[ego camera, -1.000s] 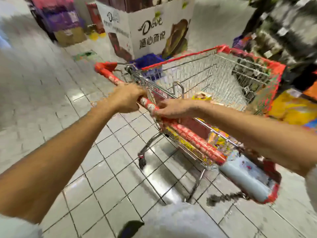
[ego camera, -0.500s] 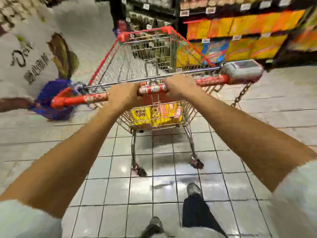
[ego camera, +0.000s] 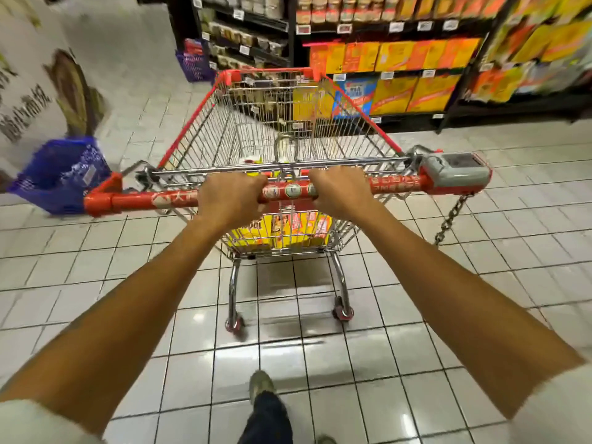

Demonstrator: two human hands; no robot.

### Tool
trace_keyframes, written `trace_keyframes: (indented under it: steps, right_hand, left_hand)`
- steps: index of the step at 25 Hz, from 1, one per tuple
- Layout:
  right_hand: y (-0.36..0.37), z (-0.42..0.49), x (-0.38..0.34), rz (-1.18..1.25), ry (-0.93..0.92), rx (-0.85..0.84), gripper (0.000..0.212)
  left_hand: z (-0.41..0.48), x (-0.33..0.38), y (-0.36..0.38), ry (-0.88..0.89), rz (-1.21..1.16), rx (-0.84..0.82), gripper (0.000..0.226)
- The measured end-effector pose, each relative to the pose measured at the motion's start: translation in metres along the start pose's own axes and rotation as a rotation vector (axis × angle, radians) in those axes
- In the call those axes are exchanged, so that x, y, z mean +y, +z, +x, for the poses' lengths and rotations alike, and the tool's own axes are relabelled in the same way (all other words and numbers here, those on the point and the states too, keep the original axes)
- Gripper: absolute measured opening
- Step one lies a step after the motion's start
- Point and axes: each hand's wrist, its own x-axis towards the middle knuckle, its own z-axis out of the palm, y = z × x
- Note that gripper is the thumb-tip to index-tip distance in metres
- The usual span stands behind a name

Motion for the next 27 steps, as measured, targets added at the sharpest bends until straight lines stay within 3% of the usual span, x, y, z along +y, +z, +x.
trace_keyframes:
  steps: [6, 14, 20, 23, 27]
  right_hand:
    - [-0.013, -0.101, -0.034, -0.01, 0.081, -0.008, 0.034]
    - [-0.027, -0.18, -0.094, -0.038, 0.278, -0.004, 0.044]
    - [-0.045, -0.272, -0.098, -0.141, 0.63, -0.034, 0.037]
    - [-0.04, -0.285, -0.111, -0.246, 0.576, 0.154, 0.029]
    - [-0.032, -0.296, -0.093, -0.302, 0.593, 0.264, 0.038]
  left_hand:
    - [-0.079, 0.027, -0.019, 0.12, 0.049, 0.035, 0.043]
    - [-0.132, 0.014, -0.031, 0.365, -0.027, 0.045, 0.043]
    - [-0.148, -0.001, -0.034, 0.517, -0.066, 0.07, 0.039]
    - [-0.147, 0.002, -0.036, 0.565, -0.095, 0.036, 0.034]
    - [-0.131, 0.021, -0.039, 0.612, -0.087, 0.021, 0.028]
